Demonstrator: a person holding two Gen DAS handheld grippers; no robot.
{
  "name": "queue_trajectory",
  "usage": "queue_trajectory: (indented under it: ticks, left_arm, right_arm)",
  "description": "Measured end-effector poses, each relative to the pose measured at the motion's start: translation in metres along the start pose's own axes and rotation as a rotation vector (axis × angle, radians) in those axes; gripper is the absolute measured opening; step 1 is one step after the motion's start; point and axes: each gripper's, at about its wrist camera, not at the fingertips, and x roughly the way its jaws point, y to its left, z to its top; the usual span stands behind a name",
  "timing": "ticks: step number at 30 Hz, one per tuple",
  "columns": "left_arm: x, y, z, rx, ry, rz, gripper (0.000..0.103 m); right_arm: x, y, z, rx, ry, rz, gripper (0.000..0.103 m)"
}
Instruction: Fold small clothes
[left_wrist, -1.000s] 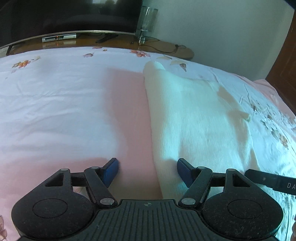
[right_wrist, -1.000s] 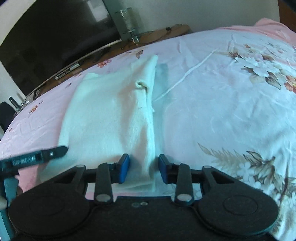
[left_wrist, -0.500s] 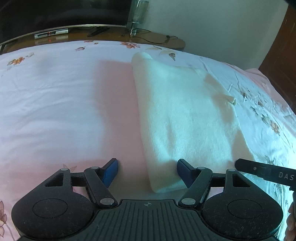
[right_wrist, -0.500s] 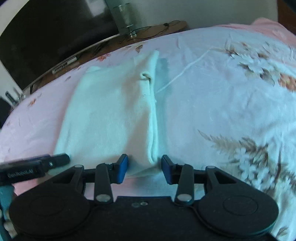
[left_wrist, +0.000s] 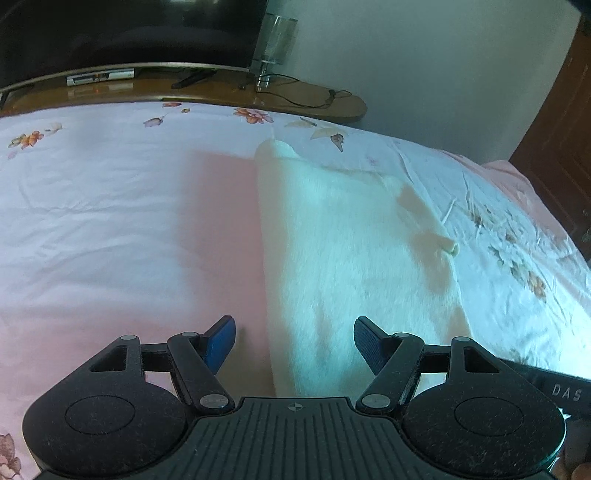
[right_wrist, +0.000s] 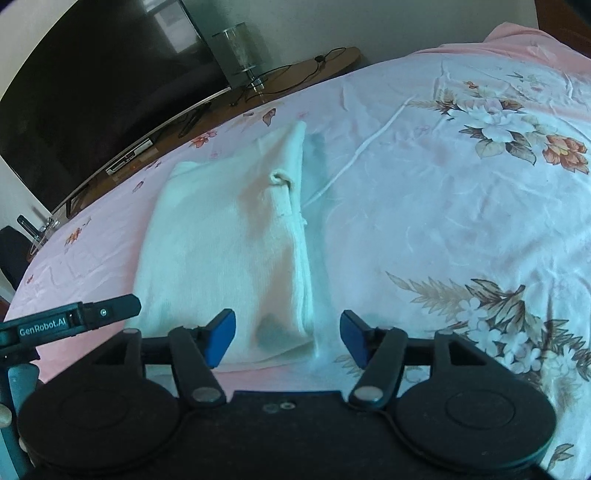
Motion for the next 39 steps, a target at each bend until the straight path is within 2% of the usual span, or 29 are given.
queue_trajectory:
  ticks: [2, 9, 19, 22, 25, 28, 31, 33, 35, 36, 37, 39]
  left_arm:
    - [0.006, 0.001, 0.004, -0.019, 0.02, -0.006, 0.071]
    - [0.027, 0.006, 0.016, -0.081, 0.052, -0.031, 0.071]
    - [0.055, 0.012, 0.028, -0.132, 0.075, -0.097, 0.071]
    - [0.064, 0.016, 0.033, -0.164, 0.075, -0.126, 0.071]
    - [0.072, 0.019, 0.038, -0.187, 0.082, -0.151, 0.071]
    - [0.079, 0.019, 0.043, -0.2, 0.085, -0.164, 0.071]
    - [0.085, 0.015, 0.045, -0.197, 0.08, -0.169, 0.071]
    - [0.088, 0.013, 0.046, -0.193, 0.076, -0.173, 0.071]
    - [0.089, 0.011, 0.047, -0.194, 0.073, -0.172, 0.07]
    - [0.089, 0.011, 0.048, -0.194, 0.073, -0.169, 0.07]
    - [0.089, 0.01, 0.048, -0.194, 0.07, -0.164, 0.066]
    - [0.089, 0.006, 0.049, -0.182, 0.071, -0.166, 0.044]
  right_arm:
    - [0.002, 0.0, 0.003, -0.003, 0.0, 0.004, 0.067]
    - [0.015, -0.005, 0.022, 0.031, -0.004, 0.054, 0.072]
    - [0.053, -0.017, 0.057, 0.099, 0.017, 0.152, 0.073]
    - [0.064, -0.025, 0.069, 0.148, 0.022, 0.193, 0.076]
    - [0.077, -0.031, 0.079, 0.168, 0.039, 0.224, 0.083]
    - [0.093, -0.034, 0.085, 0.167, 0.07, 0.247, 0.085]
    - [0.101, -0.031, 0.088, 0.132, 0.062, 0.269, 0.086]
    - [0.104, -0.027, 0.09, 0.095, 0.06, 0.265, 0.083]
    - [0.106, -0.02, 0.092, 0.035, 0.058, 0.24, 0.064]
    - [0.108, -0.02, 0.093, 0.038, 0.062, 0.257, 0.058]
    - [0.11, -0.022, 0.093, 0.059, 0.075, 0.274, 0.048]
    - [0.11, -0.021, 0.092, 0.058, 0.069, 0.279, 0.044]
